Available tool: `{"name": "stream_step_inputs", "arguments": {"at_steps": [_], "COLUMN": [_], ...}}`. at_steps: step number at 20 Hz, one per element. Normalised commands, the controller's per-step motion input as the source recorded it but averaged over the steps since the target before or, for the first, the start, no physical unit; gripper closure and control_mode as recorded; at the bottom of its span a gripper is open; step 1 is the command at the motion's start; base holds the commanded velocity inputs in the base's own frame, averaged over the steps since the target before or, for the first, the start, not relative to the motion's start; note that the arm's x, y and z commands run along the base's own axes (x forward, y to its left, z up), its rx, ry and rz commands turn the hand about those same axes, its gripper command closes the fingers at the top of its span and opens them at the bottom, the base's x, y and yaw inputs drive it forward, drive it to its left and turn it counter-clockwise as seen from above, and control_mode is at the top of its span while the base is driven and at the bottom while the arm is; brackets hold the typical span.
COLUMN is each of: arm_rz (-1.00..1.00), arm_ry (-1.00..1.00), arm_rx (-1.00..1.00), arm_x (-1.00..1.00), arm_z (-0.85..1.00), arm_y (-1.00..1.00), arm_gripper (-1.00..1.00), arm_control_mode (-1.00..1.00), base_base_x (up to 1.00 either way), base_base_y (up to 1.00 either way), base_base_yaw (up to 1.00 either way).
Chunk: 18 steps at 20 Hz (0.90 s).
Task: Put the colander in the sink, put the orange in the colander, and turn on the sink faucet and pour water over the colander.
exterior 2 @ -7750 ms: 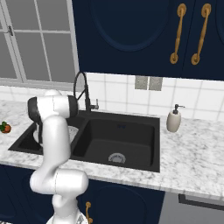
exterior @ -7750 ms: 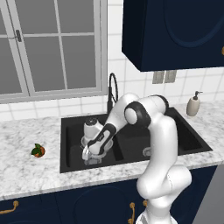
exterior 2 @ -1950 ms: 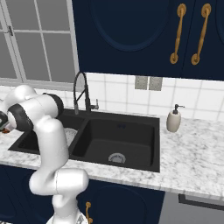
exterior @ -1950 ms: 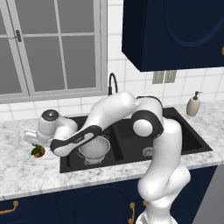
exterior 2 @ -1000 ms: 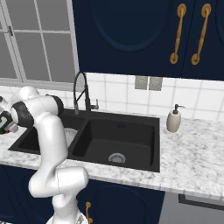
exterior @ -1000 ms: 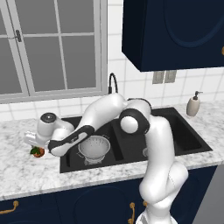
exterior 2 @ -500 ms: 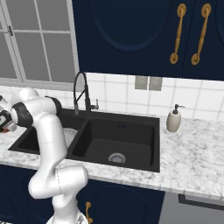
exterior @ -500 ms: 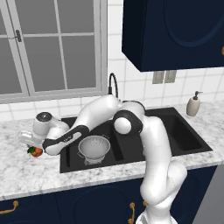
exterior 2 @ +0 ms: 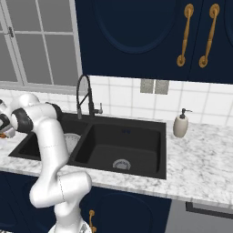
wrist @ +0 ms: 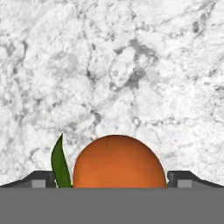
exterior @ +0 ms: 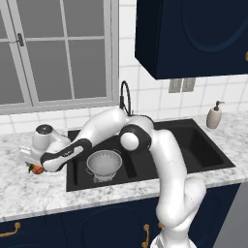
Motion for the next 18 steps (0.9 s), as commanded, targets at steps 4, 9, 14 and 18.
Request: {"name": "stream_step_inputs", "arguments": {"at_steps": [4, 9, 14, 18], "arm_rz": [0.00, 0.00, 0.00, 0.00], "arm_ry": [0.06, -0.06, -0.03, 0.00], "arm_rx": [0.00, 0.00, 0.00, 0.00], "arm_x": [-0.11, -0.04, -0.18, -0.36], "arm_z": [-0.70, -0.29, 0.19, 0.44], "arm_y": [0.00, -0.10, -0.42, -0.70], "arm_gripper": [1.00, 1.00, 1.00, 1.00], "arm_control_mode": [-1.00, -1.00, -1.00, -1.00], "base_base_x": [0.00, 0.00, 0.00, 0.00], "base_base_y": [0.00, 0.00, 0.00, 0.00], "base_base_yaw": [0.00, 0.00, 0.00, 0.00]}}
